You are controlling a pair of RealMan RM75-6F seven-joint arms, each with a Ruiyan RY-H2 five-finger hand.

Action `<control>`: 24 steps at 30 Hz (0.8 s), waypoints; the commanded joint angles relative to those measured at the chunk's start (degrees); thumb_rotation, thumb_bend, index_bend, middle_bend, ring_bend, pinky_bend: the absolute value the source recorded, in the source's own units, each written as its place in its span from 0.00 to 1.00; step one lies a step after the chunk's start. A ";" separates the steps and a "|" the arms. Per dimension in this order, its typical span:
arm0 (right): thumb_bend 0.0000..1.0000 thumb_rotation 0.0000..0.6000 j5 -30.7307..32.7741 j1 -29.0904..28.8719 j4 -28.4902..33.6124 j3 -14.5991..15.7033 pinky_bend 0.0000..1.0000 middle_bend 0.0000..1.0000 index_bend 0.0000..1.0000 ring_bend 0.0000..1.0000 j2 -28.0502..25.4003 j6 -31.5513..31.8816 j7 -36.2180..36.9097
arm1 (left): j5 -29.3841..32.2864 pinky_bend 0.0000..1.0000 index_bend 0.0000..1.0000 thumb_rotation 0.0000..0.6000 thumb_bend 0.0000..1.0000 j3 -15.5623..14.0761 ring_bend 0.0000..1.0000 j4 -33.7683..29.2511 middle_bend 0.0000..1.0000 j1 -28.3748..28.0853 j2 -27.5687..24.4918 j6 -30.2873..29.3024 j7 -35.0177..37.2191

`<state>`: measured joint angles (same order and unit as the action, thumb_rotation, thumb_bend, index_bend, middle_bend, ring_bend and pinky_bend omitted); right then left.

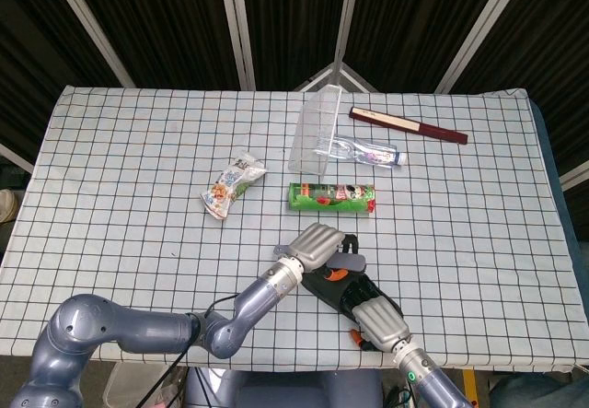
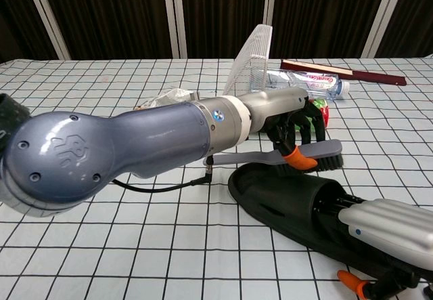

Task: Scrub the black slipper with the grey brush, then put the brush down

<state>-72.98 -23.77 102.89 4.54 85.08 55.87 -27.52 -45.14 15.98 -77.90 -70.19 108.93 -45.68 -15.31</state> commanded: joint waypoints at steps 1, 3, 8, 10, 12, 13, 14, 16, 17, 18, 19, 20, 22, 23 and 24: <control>0.54 1.00 0.03 -0.01 0.11 0.07 0.00 0.00 0.00 0.00 -0.05 0.12 0.09 | 1.45 0.45 0.47 1.00 0.56 -0.78 0.47 -0.86 0.53 0.14 -1.26 0.69 -1.78; 0.54 1.00 0.17 -0.04 0.25 0.08 0.00 0.00 0.00 0.00 -0.19 0.12 0.36 | 3.62 0.45 0.47 1.00 0.56 -1.27 0.47 -1.62 0.53 0.00 -2.16 0.56 -3.83; 0.54 1.00 0.21 -0.14 0.57 0.27 0.00 0.00 0.00 0.00 -0.18 0.53 -0.73 | 11.01 0.45 0.47 1.00 0.58 -1.33 0.47 -4.07 0.53 -0.79 -4.96 0.90 -7.66; 0.54 1.00 0.46 -0.28 0.85 0.27 0.00 0.00 0.00 0.00 -0.22 0.49 -1.12 | 14.14 0.45 0.47 1.00 0.59 -1.49 0.47 -5.45 0.53 -1.46 -6.62 1.22 -9.39; 0.54 1.00 0.50 -0.33 1.19 0.46 0.00 0.00 0.00 0.00 -0.26 0.50 -1.45 | 16.82 0.45 0.47 1.00 0.59 -1.98 0.47 -7.03 0.53 -2.09 -8.33 1.41 -11.06; 0.54 1.00 0.48 -0.33 1.24 0.50 0.00 0.00 0.00 0.00 -0.23 0.59 -1.57 | 17.85 0.45 0.47 1.00 0.59 -2.28 0.47 -7.66 0.53 -2.33 -9.00 1.40 -11.73; 0.54 1.00 0.44 -0.29 1.33 0.60 0.00 0.00 0.00 0.00 -0.16 0.74 -1.70 | 19.32 0.45 0.47 1.00 0.59 -2.81 0.47 -8.55 0.53 -2.70 -9.91 1.31 -12.74; 0.54 1.00 0.27 -0.05 1.45 1.03 0.00 0.00 0.00 0.00 0.10 1.03 -1.90 | 21.53 0.45 0.47 1.00 0.59 -3.91 0.47 -10.04 0.53 -3.37 -11.36 1.22 -14.48; 0.54 1.00 0.18 0.04 1.42 1.10 0.00 0.00 0.00 0.00 0.23 1.23 -2.02 | 22.42 0.45 0.47 1.00 0.59 -4.27 0.47 -10.62 0.53 -3.64 -11.90 1.21 -15.06; 0.54 1.00 0.11 0.11 1.40 1.12 0.00 0.00 0.00 0.00 0.35 1.48 -2.16 | 23.71 0.45 0.48 1.00 0.59 -4.72 0.47 -11.53 0.53 -4.04 -12.70 1.19 -15.79; 0.54 1.00 0.09 0.10 1.42 1.05 0.00 0.00 0.00 0.00 0.37 1.61 -2.21 | 24.43 0.45 0.48 1.00 0.59 -4.89 0.47 -12.17 0.53 -4.26 -13.23 1.14 -16.11; 0.54 1.00 0.09 0.04 1.51 0.92 0.00 0.00 0.00 0.00 0.30 1.75 -2.33 | 25.03 0.45 0.48 1.00 0.59 -4.82 0.47 -13.07 0.54 -4.42 -13.87 0.86 -16.19; 0.54 1.00 0.18 -0.15 1.80 0.63 0.00 0.00 0.00 0.00 -0.07 1.92 -2.59 | 24.72 0.45 0.48 1.00 0.59 -4.39 0.47 -14.40 0.54 -4.23 -14.65 0.02 -15.66; 0.54 1.00 0.21 -0.16 2.01 0.65 0.00 0.00 0.00 0.00 -0.28 2.11 -2.94 | 24.06 0.45 0.48 1.00 0.59 -4.14 0.47 -15.18 0.54 -3.92 -15.06 -0.60 -15.18; 0.54 1.00 0.24 -0.16 2.15 0.66 0.00 0.00 0.00 0.00 -0.44 2.29 -3.26 | 23.54 0.45 0.48 1.00 0.59 -3.99 0.47 -15.71 0.54 -3.67 -15.34 -1.02 -14.83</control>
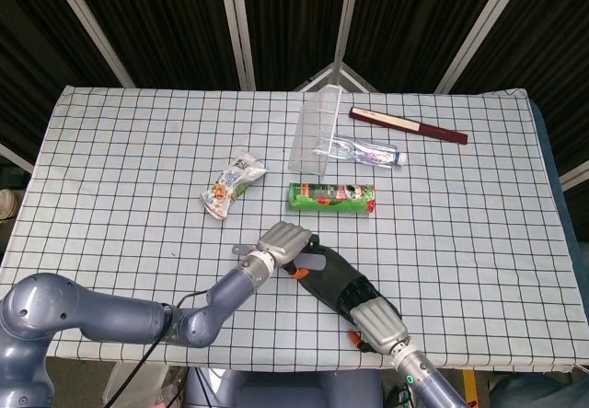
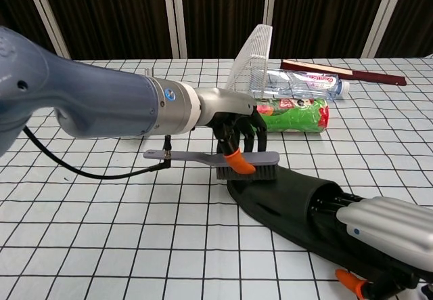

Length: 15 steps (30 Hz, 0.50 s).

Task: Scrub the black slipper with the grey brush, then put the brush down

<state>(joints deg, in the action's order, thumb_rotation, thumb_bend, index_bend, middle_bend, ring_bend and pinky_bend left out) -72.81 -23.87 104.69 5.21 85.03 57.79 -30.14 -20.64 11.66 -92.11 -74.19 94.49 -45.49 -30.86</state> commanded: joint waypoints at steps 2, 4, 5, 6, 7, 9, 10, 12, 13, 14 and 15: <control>0.54 1.00 0.26 0.04 0.66 0.10 0.00 0.00 0.00 0.00 -0.89 1.20 -2.35 | -2.18 0.45 0.48 1.00 0.59 0.45 0.47 -2.79 0.54 0.96 -1.67 -2.02 1.44; 0.54 1.00 0.72 0.38 1.36 0.58 0.00 0.00 0.00 0.00 -1.32 2.25 -4.79 | -3.09 0.45 0.48 1.00 0.59 0.28 0.47 -3.91 0.54 1.49 -2.51 -2.54 1.87; 0.54 1.00 0.94 0.65 1.92 0.72 0.00 0.00 0.00 0.00 -1.52 3.10 -6.03 | -3.60 0.45 0.48 1.00 0.59 0.07 0.47 -4.45 0.54 1.78 -2.98 -2.88 1.99; 0.54 1.00 1.09 0.81 2.26 0.78 0.00 0.00 0.00 0.00 -1.64 3.57 -6.74 | -3.98 0.45 0.48 1.00 0.59 -0.13 0.47 -4.70 0.54 1.95 -3.24 -3.24 1.96; 0.54 1.00 1.39 1.03 2.77 0.81 0.00 0.00 0.00 0.00 -1.89 4.25 -7.59 | -4.61 0.45 0.48 1.00 0.59 -0.46 0.47 -5.03 0.54 2.20 -3.51 -3.86 1.85; 0.54 1.00 1.63 1.45 3.69 0.96 0.00 0.00 0.00 0.00 -2.40 5.43 -8.80 | -5.61 0.45 0.48 1.00 0.59 -1.08 0.47 -5.52 0.54 2.75 -3.95 -5.08 1.70; 0.54 1.00 1.50 1.73 4.27 1.11 0.00 0.00 0.00 0.00 -2.79 6.25 -9.53 | -5.92 0.45 0.48 1.00 0.59 -1.33 0.47 -5.93 0.54 3.16 -4.30 -5.51 1.89; 0.54 1.00 0.86 2.21 5.28 1.39 0.00 0.00 0.00 0.00 -3.48 7.73 -10.81 | -6.22 0.45 0.48 1.00 0.59 -1.68 0.47 -6.70 0.54 3.85 -5.11 -5.90 2.31; 0.54 1.00 0.50 2.42 5.73 1.52 0.00 0.00 0.00 0.00 -3.81 8.36 -11.23 | -6.46 0.45 0.48 1.00 0.59 -1.87 0.47 -6.97 0.54 4.08 -5.46 -6.10 2.33; 0.54 1.00 0.06 2.65 6.48 1.49 0.00 0.00 0.00 0.00 -4.44 9.24 -11.76 | -7.17 0.45 0.48 1.00 0.59 -2.35 0.47 -7.25 0.54 4.42 -5.94 -6.81 2.00; 0.54 1.00 -0.28 2.81 7.03 1.64 0.00 0.00 0.00 0.00 -4.83 9.71 -12.11 | -7.76 0.45 0.48 1.00 0.59 -2.72 0.47 -7.41 0.54 4.66 -6.20 -7.45 1.69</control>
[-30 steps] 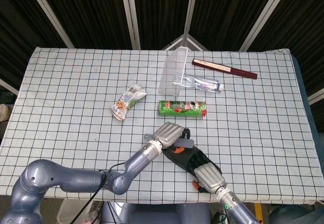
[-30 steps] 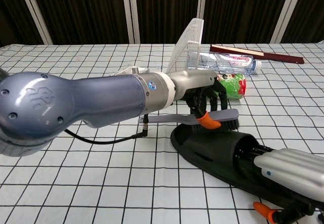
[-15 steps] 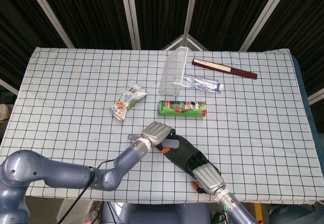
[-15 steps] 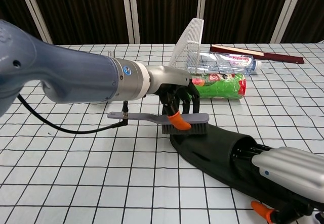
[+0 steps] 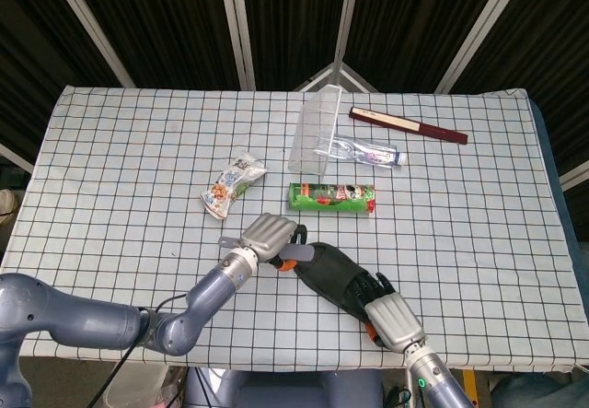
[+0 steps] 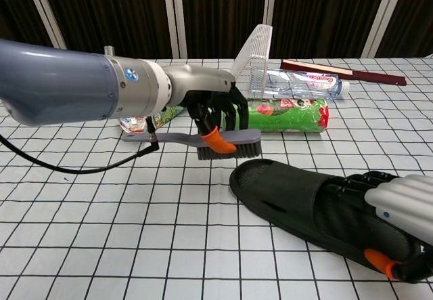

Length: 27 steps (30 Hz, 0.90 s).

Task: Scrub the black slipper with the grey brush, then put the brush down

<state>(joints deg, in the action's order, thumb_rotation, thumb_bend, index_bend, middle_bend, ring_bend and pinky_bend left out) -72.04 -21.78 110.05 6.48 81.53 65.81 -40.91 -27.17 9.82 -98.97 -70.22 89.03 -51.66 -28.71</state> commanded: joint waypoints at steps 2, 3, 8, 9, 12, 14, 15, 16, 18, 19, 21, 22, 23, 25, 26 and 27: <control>0.54 1.00 -2.22 1.18 2.85 0.66 0.00 0.00 0.00 0.00 -2.26 3.02 -2.05 | -2.51 0.45 0.48 1.00 0.59 -1.66 0.47 -1.27 0.54 1.50 -1.32 -2.73 -0.76; 0.54 1.00 -2.73 1.39 3.25 0.71 0.00 0.00 0.00 0.00 -2.66 3.63 -2.30 | -2.80 0.45 0.48 1.00 0.59 -1.91 0.47 -1.75 0.54 1.94 -1.68 -3.10 -0.60; 0.54 1.00 -5.58 2.77 5.41 1.28 0.00 0.00 0.00 0.00 -4.95 6.70 -2.64 | -4.52 0.45 0.47 1.00 0.59 -3.46 0.47 -5.58 0.53 4.58 -5.72 -3.88 0.59; 0.54 1.00 -6.29 3.24 5.82 1.41 0.00 0.00 0.00 0.00 -5.52 7.59 -2.50 | -5.62 0.45 0.47 1.00 0.60 -4.09 0.47 -6.77 0.53 5.39 -6.96 -4.32 0.77; 0.53 1.00 -7.64 4.59 6.35 1.74 0.00 0.00 0.00 0.00 -6.91 10.00 -1.82 | -8.30 0.45 0.47 1.00 0.60 -5.82 0.47 -9.32 0.53 7.44 -9.37 -5.30 1.47; 0.51 1.00 -8.61 6.05 6.22 1.55 0.00 0.00 0.00 0.00 -8.35 12.75 -0.27 | -11.27 0.45 0.47 1.00 0.60 -7.67 0.47 -11.63 0.53 9.81 -11.36 -5.79 3.03; 0.50 1.00 -8.99 6.91 5.96 1.34 0.00 0.00 0.00 0.00 -9.16 14.25 1.19 | -13.25 0.45 0.47 1.00 0.60 -8.90 0.47 -12.54 0.53 11.18 -12.40 -6.03 3.81; 0.49 1.00 -9.23 7.69 5.56 1.12 0.00 0.00 0.00 0.00 -10.00 15.53 2.84 | -15.44 0.45 0.47 1.00 0.60 -10.17 0.47 -13.13 0.53 12.55 -13.31 -6.42 4.47; 0.48 1.00 -9.45 8.98 4.69 0.95 0.00 0.00 0.00 0.00 -11.46 17.32 5.72 | -19.46 0.45 0.47 1.00 0.59 -12.49 0.47 -13.62 0.53 14.99 -14.60 -7.33 5.50; 0.48 1.00 -9.46 9.51 4.30 0.93 0.00 0.00 0.00 0.00 -12.08 17.97 6.93 | -21.29 0.45 0.47 1.00 0.59 -13.43 0.47 -13.56 0.53 15.90 -15.01 -7.67 5.82; 0.48 1.00 -9.64 10.67 3.25 0.93 0.00 0.00 0.00 0.00 -13.49 19.24 9.91 | -26.31 0.45 0.47 1.00 0.57 -16.15 0.47 -12.28 0.53 18.14 -15.58 -8.62 5.97; 0.48 1.00 -9.69 11.32 2.53 0.86 0.00 0.00 0.00 0.00 -14.21 19.94 11.59 | -29.01 0.45 0.46 1.00 0.57 -17.49 0.47 -11.01 0.53 19.51 -15.40 -9.41 6.21; 0.48 1.00 -9.72 11.79 2.05 0.82 0.00 0.00 0.00 0.00 -14.62 20.43 12.73 | -30.60 0.45 0.46 1.00 0.56 -18.24 0.47 -9.99 0.52 20.43 -15.08 -9.99 6.40; 0.48 1.00 -9.79 12.75 0.87 0.63 0.00 0.00 0.00 0.00 -15.42 21.35 15.42 | -34.20 0.44 0.45 1.00 0.53 -19.57 0.46 -6.91 0.51 22.72 -13.65 -11.55 7.42; 0.48 1.00 -9.79 13.04 0.39 0.51 0.00 0.00 0.00 0.00 -15.66 21.61 16.33 | -35.38 0.43 0.45 1.00 0.51 -19.87 0.46 -5.59 0.51 23.59 -12.93 -12.16 7.97; 0.48 1.00 -9.81 13.39 -0.28 0.35 0.00 0.00 0.00 0.00 -15.92 21.81 17.50 | -36.79 0.42 0.43 1.00 0.49 -20.30 0.45 -3.39 0.49 24.84 -11.77 -12.94 8.66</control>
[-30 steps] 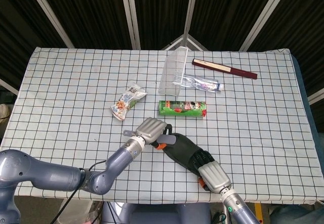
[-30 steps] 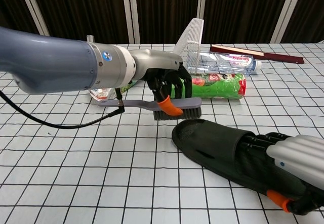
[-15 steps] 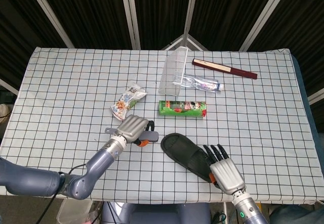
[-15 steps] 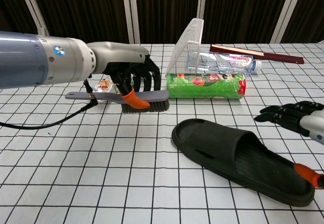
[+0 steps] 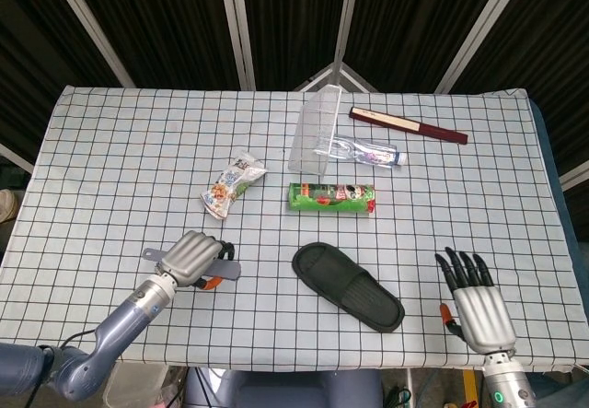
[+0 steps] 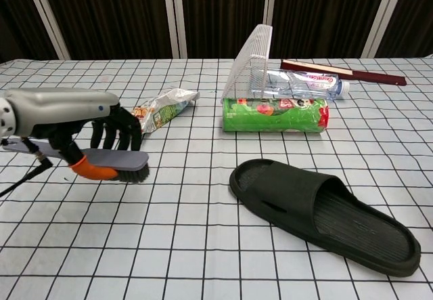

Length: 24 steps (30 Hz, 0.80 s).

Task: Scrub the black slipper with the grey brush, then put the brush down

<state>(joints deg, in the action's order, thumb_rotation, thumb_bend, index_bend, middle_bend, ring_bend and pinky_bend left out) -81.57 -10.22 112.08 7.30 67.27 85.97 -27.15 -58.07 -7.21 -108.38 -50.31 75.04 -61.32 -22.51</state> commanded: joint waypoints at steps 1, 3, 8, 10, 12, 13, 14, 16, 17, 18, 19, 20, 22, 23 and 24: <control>0.48 1.00 -0.26 2.02 -2.71 -0.58 0.00 0.00 0.00 0.00 -1.80 1.68 4.38 | -6.61 0.41 0.42 1.00 0.47 -3.43 0.44 7.34 0.48 5.60 2.94 -3.59 2.89; 0.48 1.00 -0.28 2.28 -3.41 -0.83 0.00 0.00 0.00 0.00 -2.13 1.52 5.55 | -7.50 0.40 0.39 1.00 0.44 -3.64 0.42 10.23 0.46 6.88 4.45 -3.59 3.73; 0.48 1.00 -0.60 2.60 -4.15 -1.32 0.00 0.00 0.00 0.00 -2.53 0.65 6.95 | -9.21 0.34 0.29 1.00 0.37 -3.17 0.34 16.30 0.38 8.83 7.77 -2.27 5.99; 0.48 1.00 -0.76 2.62 -4.23 -1.39 0.00 0.00 0.00 0.00 -2.56 0.24 7.14 | -9.68 0.33 0.27 1.00 0.32 -3.03 0.32 17.90 0.36 9.20 8.65 -1.56 6.63; 0.48 1.00 -1.01 2.65 -4.27 -1.43 0.00 0.00 0.00 0.00 -2.59 -0.25 7.26 | -10.07 0.33 0.26 1.00 0.30 -2.56 0.32 19.68 0.35 9.70 9.80 -0.94 7.60; 0.48 1.00 -1.11 2.68 -4.29 -1.45 0.00 0.00 0.00 0.00 -2.60 -0.41 7.26 | -10.23 0.32 0.24 1.00 0.29 -2.35 0.31 20.27 0.33 9.90 10.23 -0.74 7.99; 0.48 1.00 -1.19 2.71 -4.33 -1.44 0.00 0.00 0.00 0.00 -2.61 -0.60 7.23 | -10.35 0.31 0.21 1.00 0.27 -2.11 0.30 20.74 0.32 10.07 10.60 -0.51 8.49; 0.48 1.00 -1.15 2.78 -4.38 -1.51 0.00 0.00 0.00 0.00 -2.65 -0.97 7.35 | -10.82 0.29 0.13 1.00 0.22 -1.71 0.25 21.12 0.25 10.26 10.91 0.07 9.50; 0.48 1.00 -1.10 2.80 -4.38 -1.53 0.00 0.00 0.00 0.00 -2.69 -1.06 7.40 | -11.00 0.29 0.10 1.00 0.20 -1.61 0.23 20.99 0.23 10.30 10.86 0.21 9.93; 0.48 1.00 -1.02 2.88 -4.38 -1.68 0.00 0.00 0.00 0.00 -2.79 -1.18 7.54 | -11.60 0.28 0.06 1.00 0.16 -1.28 0.20 20.41 0.19 10.52 10.52 0.35 11.38; 0.48 1.00 -1.02 2.95 -4.37 -1.78 0.00 0.00 0.00 0.00 -2.86 -1.19 7.62 | -12.22 0.27 0.03 1.00 0.12 -1.03 0.17 19.82 0.15 10.76 10.18 0.11 12.55; 0.48 1.00 -1.12 3.07 -4.35 -1.91 0.00 0.00 0.00 0.00 -2.97 -1.14 7.72 | -13.60 0.26 0.02 1.00 0.10 -0.77 0.16 19.00 0.14 11.16 9.52 -0.65 14.09; 0.48 1.00 -1.36 3.28 -4.34 -2.05 0.00 0.00 0.00 0.00 -3.10 -1.07 7.78 | -16.48 0.25 0.00 1.00 0.06 -0.36 0.12 17.19 0.10 12.14 8.03 -3.11 16.69; 0.48 1.00 -1.43 3.35 -4.31 -2.09 0.00 0.00 0.00 0.00 -3.14 -1.10 7.81 | -17.79 0.24 0.00 1.00 0.06 -0.20 0.12 16.33 0.10 12.62 7.34 -4.42 17.79; 0.48 1.00 -1.52 3.44 -4.29 -2.14 0.00 0.00 0.00 0.00 -3.18 -1.18 7.83 | -19.87 0.23 0.00 1.00 0.05 -0.03 0.10 14.98 0.09 13.39 6.21 -6.53 19.39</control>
<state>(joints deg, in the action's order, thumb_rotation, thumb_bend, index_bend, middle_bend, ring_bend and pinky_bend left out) -83.06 -6.80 107.78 5.18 64.11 84.81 -19.32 -73.86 -7.97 -90.52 -38.61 83.63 -63.91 -6.69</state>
